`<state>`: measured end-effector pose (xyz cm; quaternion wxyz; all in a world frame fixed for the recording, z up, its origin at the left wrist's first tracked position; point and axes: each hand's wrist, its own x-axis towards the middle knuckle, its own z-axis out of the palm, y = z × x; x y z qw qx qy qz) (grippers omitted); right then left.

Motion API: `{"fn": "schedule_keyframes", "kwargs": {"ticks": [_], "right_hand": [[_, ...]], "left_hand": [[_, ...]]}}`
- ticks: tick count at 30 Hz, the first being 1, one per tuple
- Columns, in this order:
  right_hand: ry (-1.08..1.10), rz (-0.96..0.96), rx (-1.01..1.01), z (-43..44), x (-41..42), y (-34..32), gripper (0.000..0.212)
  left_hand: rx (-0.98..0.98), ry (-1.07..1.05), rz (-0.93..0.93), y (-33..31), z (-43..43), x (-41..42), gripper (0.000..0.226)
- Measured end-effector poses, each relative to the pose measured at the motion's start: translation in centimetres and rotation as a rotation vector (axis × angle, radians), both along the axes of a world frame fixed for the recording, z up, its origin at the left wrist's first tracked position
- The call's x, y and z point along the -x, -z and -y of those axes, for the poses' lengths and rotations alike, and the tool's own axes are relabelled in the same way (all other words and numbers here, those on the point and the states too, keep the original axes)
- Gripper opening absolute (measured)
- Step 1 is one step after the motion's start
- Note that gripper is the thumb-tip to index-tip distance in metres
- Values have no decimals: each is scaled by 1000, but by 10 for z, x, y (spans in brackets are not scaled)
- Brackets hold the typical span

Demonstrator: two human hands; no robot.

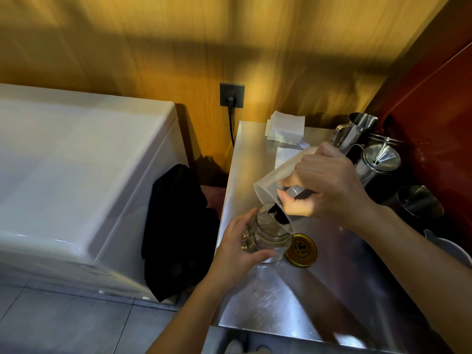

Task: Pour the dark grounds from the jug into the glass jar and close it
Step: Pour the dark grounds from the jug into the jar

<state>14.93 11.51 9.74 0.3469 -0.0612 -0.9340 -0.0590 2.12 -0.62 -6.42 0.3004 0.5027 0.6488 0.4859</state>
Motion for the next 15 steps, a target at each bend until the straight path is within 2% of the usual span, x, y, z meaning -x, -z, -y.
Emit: {"fn": "schedule_keyframes", "kwargs": {"ticks": [11,15], "right_hand": [[-22,33,8,-4,3,-2,23],[-23,37,-4,-2,5,-1,20]], "left_hand": [[8,25,21,-3,0,1,82],[8,32,14,-3,0,2,81]]}}
